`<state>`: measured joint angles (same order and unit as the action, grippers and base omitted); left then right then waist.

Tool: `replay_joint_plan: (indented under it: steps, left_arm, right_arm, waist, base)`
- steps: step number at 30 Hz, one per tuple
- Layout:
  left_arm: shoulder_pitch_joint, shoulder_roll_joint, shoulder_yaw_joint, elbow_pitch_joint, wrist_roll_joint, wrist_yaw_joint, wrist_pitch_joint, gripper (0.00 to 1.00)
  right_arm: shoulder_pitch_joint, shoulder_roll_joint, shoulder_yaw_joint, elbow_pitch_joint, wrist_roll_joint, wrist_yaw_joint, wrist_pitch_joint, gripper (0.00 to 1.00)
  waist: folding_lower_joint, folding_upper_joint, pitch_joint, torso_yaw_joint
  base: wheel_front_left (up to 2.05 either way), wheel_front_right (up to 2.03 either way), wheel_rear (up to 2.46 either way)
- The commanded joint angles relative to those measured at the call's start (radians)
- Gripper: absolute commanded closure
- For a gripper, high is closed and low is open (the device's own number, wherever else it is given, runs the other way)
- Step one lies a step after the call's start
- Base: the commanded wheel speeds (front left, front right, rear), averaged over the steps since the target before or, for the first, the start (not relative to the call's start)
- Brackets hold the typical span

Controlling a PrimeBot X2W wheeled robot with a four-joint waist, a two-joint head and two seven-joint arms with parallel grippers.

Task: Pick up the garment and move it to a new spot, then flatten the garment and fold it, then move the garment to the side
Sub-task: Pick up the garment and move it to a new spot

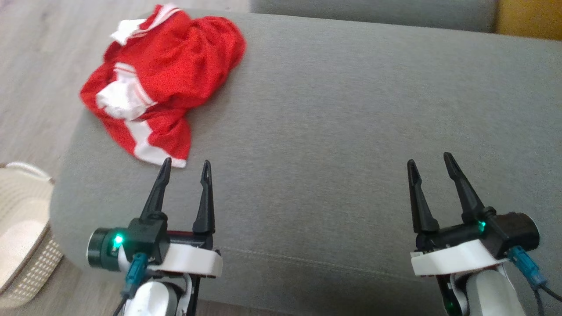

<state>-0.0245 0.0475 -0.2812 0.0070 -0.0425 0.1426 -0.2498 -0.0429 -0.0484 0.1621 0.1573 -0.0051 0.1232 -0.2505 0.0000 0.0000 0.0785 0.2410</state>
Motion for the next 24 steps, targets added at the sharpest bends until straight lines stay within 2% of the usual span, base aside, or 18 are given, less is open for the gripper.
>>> replay_joint_plan:
  steps: [1, 14, 19, 24]
  left_arm:
    - [-0.026, 0.003, 0.027, -0.035, -0.008, 0.01, -0.012, 0.0]
    - [-0.013, 0.003, 0.032, -0.055, -0.016, 0.037, -0.012, 0.0]
    - [-0.015, 0.003, 0.034, -0.06, -0.014, 0.038, -0.012, 0.0]
    - [-0.082, 0.011, 0.067, -0.062, 0.013, 0.018, -0.012, 0.0]
  right_arm:
    - [-0.019, -0.002, 0.025, -0.034, -0.004, 0.008, -0.011, 0.0]
    - [-0.012, -0.002, 0.031, -0.029, -0.011, 0.008, -0.011, 0.0]
    - [-0.019, -0.002, 0.039, -0.02, -0.014, 0.008, -0.011, 0.0]
    - [-0.034, -0.002, 0.042, -0.016, -0.027, 0.008, -0.011, 0.0]
  waist:
    - [0.0, 0.0, -0.01, 0.051]
    - [0.0, 0.0, 0.0, 0.177]
    - [0.0, 0.0, 0.014, 0.184]
    - [0.0, 0.0, 0.05, 0.174]
  base:
    - [0.0, 0.0, 0.0]
    - [0.0, 0.0, 0.0]
    - [0.0, 0.0, 0.0]
    - [0.0, 0.0, 0.0]
